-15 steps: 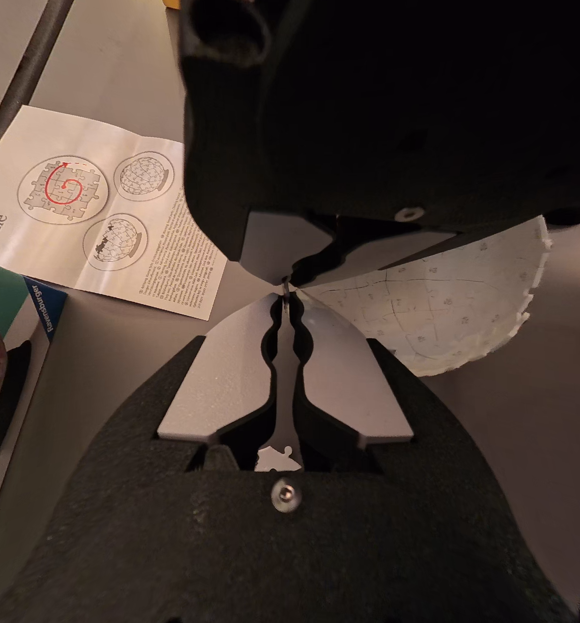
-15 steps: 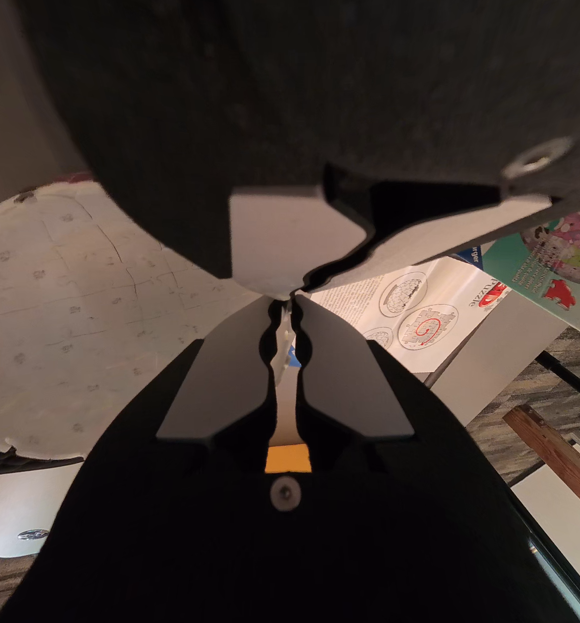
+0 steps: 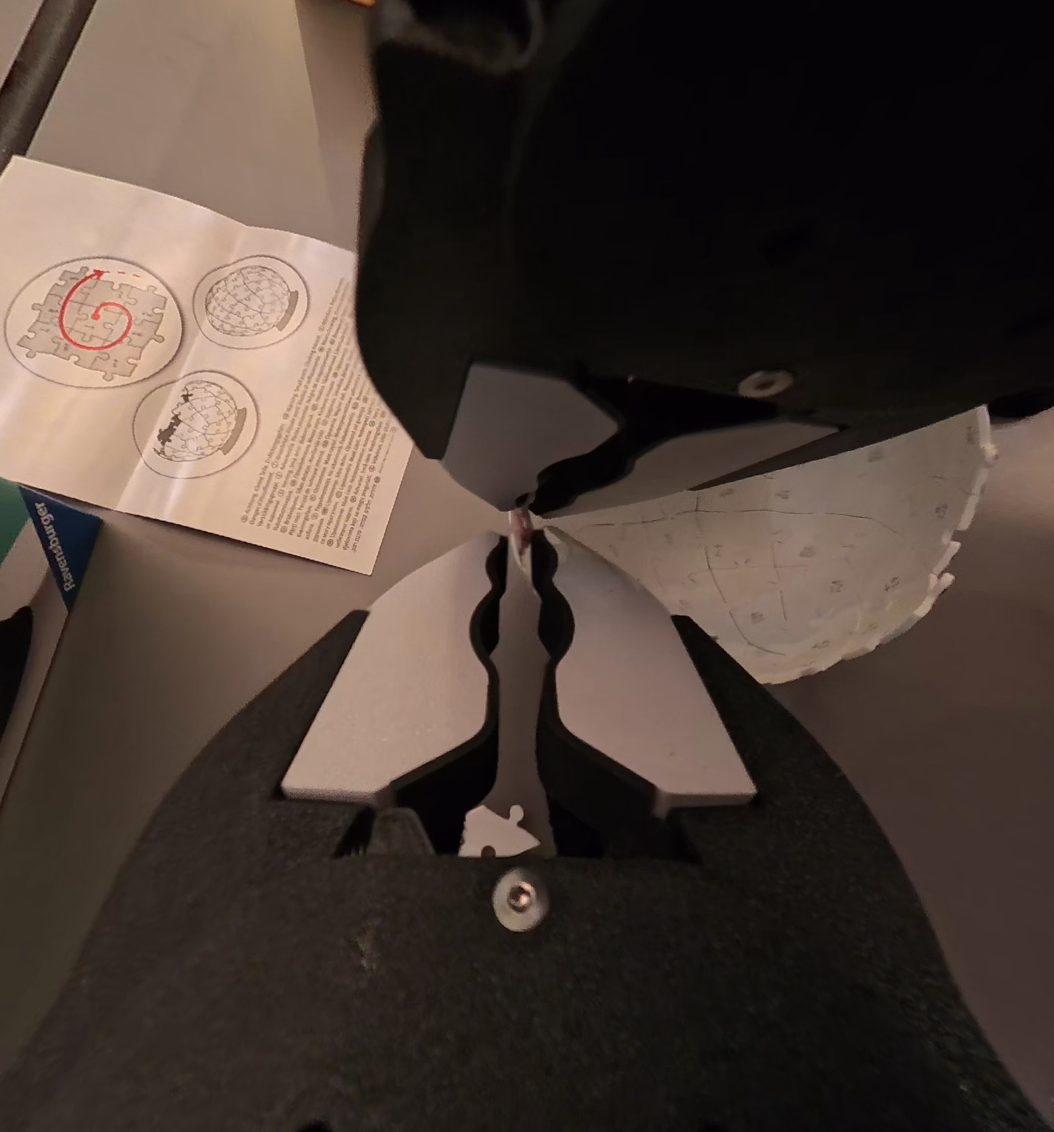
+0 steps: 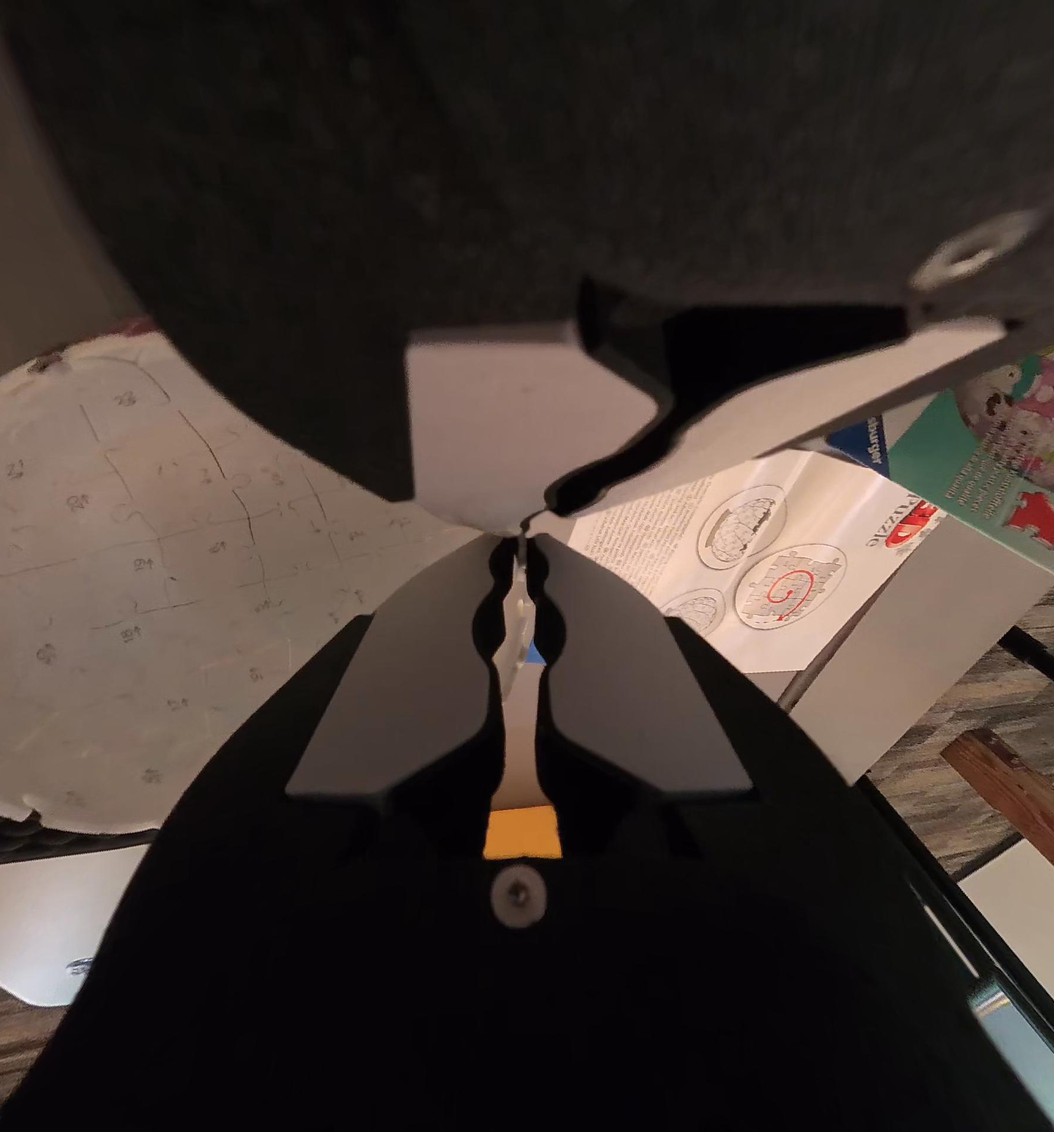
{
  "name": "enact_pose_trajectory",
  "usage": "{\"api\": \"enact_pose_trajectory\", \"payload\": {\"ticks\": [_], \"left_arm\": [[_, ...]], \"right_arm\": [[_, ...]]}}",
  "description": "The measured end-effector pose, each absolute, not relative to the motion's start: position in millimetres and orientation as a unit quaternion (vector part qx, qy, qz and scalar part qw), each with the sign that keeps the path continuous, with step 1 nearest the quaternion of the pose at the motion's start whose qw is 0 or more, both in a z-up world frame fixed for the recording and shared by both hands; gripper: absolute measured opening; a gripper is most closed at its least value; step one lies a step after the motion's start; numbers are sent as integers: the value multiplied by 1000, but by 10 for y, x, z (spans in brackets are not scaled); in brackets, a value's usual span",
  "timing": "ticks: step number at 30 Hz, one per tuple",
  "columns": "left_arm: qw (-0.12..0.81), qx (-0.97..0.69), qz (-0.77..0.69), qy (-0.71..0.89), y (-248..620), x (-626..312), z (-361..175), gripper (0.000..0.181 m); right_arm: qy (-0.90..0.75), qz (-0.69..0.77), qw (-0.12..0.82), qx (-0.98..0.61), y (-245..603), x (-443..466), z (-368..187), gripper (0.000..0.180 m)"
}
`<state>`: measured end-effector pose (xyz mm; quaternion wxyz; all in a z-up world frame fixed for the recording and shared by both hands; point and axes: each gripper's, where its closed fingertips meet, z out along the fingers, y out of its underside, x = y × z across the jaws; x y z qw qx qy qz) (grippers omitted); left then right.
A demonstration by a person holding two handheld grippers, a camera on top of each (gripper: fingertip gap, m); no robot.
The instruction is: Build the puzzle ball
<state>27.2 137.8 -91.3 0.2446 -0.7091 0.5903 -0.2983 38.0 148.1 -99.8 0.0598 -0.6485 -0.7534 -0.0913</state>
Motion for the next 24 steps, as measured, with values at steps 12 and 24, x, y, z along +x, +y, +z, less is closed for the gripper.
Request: {"api": "enact_pose_trajectory", "payload": {"ticks": [12,24], "left_arm": [[233,-709,-314,587,1360,287,-917,5],[245,-706,-295,595,1376,285,-918,2]], "right_arm": [[-745,-91,51,-659,1478,405,-998,5],[-757,-99,59,-643,1498,420,-977,11]]}}
